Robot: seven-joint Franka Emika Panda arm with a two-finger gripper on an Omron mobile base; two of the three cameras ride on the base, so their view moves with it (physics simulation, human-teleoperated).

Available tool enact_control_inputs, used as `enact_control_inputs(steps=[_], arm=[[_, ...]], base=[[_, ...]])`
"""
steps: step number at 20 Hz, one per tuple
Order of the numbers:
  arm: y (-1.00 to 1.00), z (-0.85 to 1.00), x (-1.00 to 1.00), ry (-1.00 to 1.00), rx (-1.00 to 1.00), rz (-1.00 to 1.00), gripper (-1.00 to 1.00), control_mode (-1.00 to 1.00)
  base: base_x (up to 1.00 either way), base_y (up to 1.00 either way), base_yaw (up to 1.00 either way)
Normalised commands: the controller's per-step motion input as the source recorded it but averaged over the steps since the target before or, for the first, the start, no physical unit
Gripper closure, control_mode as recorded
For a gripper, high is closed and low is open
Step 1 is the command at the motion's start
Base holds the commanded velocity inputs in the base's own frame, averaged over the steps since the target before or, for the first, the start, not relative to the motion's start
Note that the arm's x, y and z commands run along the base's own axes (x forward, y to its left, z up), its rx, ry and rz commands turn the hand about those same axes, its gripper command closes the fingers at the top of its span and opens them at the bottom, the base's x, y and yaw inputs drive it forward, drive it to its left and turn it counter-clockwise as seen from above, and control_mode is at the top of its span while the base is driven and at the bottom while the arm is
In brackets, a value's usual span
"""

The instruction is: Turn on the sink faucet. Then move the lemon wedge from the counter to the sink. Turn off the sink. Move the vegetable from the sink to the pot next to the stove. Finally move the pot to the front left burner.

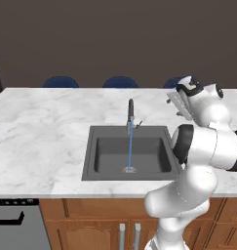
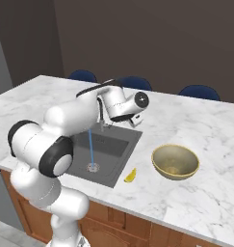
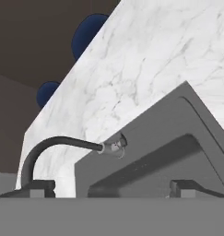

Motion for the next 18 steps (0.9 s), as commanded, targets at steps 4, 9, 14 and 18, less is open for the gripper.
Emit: enact_control_inputs(steps=[4,9,14,18], arm=[[-0.01,0.23,-0.77,0.14,-0.10,-0.02,-1.00,-1.00],[0.00,-0.02,-0.72,0.24,-0.14,0.00,-1.00,-1.00],[-0.01,-0.20,-0.71,0.27,-0.14,0.00,-1.00,-1.00],[-0.19,-0.41,-0.79,0.21,-0.08,-0.01,-1.00,-1.00]], base=[[0.00,0.00,0.00],[0.00,0.00,0.00],[0.00,0.00,0.00],[0.00,0.00,0.00]])
